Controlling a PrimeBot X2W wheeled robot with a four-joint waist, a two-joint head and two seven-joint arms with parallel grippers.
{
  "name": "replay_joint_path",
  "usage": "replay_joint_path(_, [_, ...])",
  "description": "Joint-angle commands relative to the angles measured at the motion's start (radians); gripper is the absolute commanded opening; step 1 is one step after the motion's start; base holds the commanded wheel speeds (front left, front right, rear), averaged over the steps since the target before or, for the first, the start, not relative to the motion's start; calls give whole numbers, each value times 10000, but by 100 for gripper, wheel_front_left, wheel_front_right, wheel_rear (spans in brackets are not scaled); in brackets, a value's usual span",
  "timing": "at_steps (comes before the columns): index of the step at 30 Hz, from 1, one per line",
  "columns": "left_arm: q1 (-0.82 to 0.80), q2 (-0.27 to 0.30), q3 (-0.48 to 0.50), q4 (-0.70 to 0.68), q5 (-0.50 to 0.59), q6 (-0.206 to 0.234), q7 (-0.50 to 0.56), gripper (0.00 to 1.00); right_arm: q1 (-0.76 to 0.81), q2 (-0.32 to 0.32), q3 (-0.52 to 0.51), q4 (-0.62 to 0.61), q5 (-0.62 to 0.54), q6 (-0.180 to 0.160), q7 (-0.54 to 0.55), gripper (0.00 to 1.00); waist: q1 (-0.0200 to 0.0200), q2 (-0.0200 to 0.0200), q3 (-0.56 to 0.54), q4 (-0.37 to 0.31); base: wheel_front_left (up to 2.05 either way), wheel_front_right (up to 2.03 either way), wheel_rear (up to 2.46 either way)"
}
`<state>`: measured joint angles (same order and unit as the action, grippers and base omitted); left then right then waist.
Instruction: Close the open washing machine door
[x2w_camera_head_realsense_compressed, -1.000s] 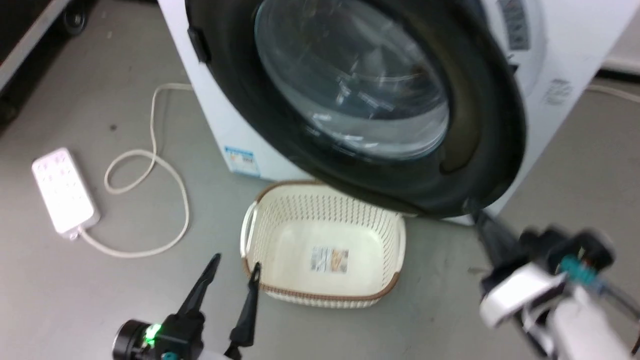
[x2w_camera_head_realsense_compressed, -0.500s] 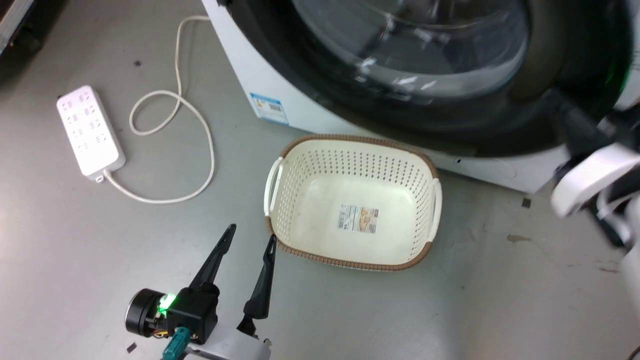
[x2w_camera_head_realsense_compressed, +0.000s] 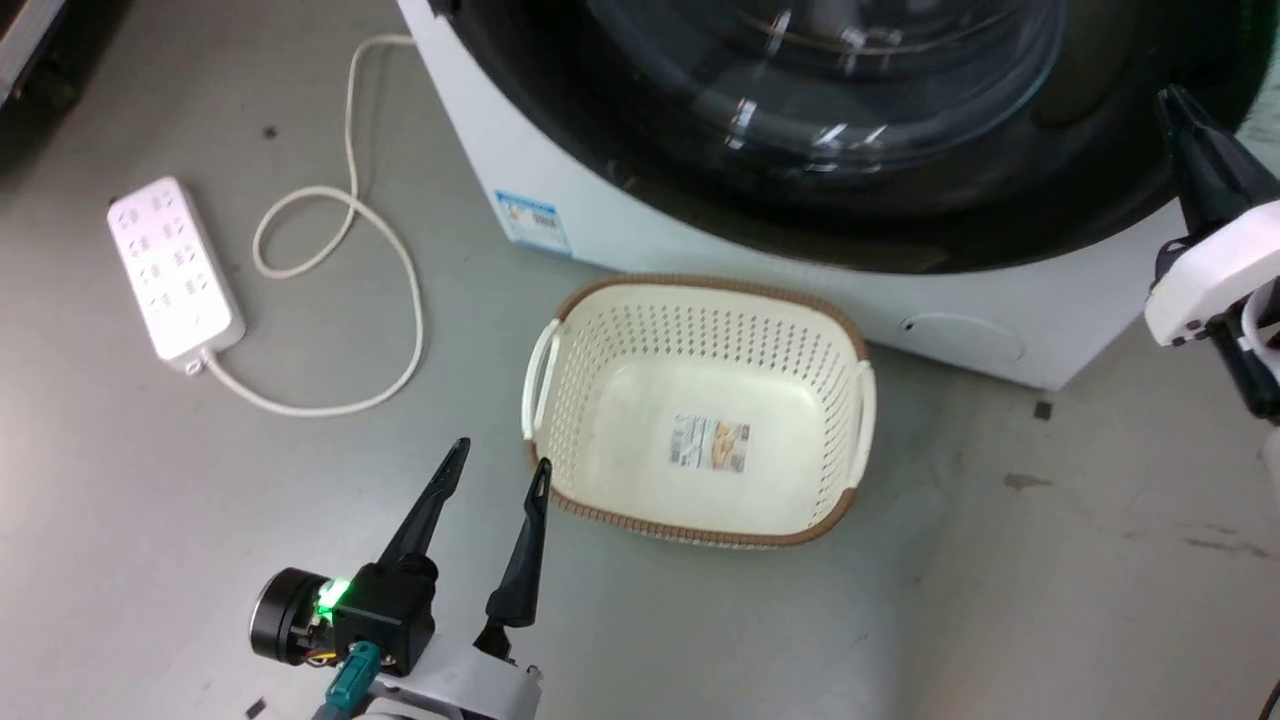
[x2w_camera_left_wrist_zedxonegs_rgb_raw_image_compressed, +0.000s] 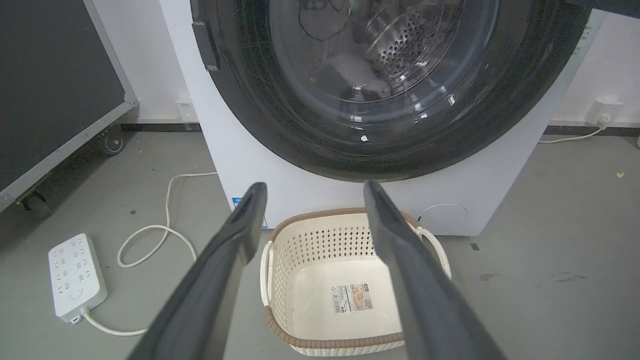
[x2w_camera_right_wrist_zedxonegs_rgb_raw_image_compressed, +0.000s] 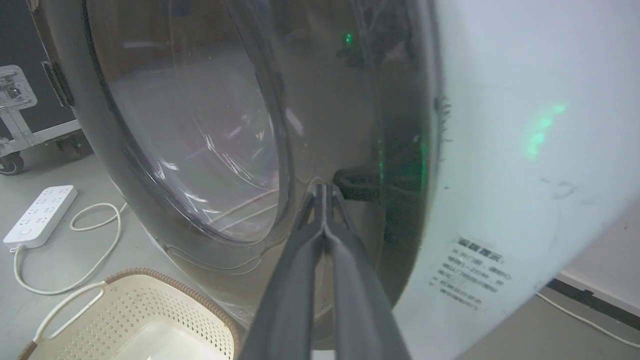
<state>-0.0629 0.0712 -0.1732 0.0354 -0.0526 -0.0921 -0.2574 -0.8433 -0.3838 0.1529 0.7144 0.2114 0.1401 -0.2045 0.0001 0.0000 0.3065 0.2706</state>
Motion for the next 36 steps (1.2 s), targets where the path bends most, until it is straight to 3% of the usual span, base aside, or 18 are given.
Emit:
replay_joint_path(1, [-45, -4, 47, 34, 81, -41, -43, 100, 56, 2, -77, 10, 57, -94, -122, 0, -1, 0, -269, -141, 0, 0, 0])
replay_joint_path(2, [-20, 5, 77, 64, 85, -40, -43, 100, 213, 67, -47, -16, 77, -94, -215, 26, -1, 0, -415, -203, 0, 0, 0])
replay_joint_path(3, [6, 11, 122, 79, 79, -32, -43, 100, 387, 121, -49, -82, 53, -94, -316, 83, -1, 0, -577, -276, 0, 0, 0])
replay_joint_path(4, [39, 29, 160, 95, 83, -27, -43, 100, 598, 219, -56, -151, 84, -94, -386, 100, -1, 0, -737, -350, 0, 0, 0])
replay_joint_path(10, [310, 163, 346, 289, -17, -72, -43, 100, 2427, 724, -270, -1153, -162, -94, -555, 100, -1, 0, -1638, -837, 0, 0, 0])
replay_joint_path(14, [521, 243, 491, 436, -101, -91, -43, 100, 3996, 1223, -937, -2379, -381, -94, -568, 100, -1, 0, -2067, -1170, 0, 0, 0])
replay_joint_path(23, [989, 175, 848, 807, -527, -62, -43, 100, 7464, 3091, -2698, -5138, -1268, -94, -571, 100, -1, 0, -2702, -1613, 0, 0, 0])
replay_joint_path(28, [1079, 167, 910, 998, -542, -48, -43, 100, 8454, 3316, -2877, -5766, -1591, -94, -571, 100, -1, 0, -2866, -1721, 0, 0, 0])
replay_joint_path(36, [1121, 203, 973, 1049, -445, -12, -43, 100, 8916, 3333, -2571, -5806, -1185, -94, -572, 100, -1, 0, -2989, -1846, 0, 0, 0])
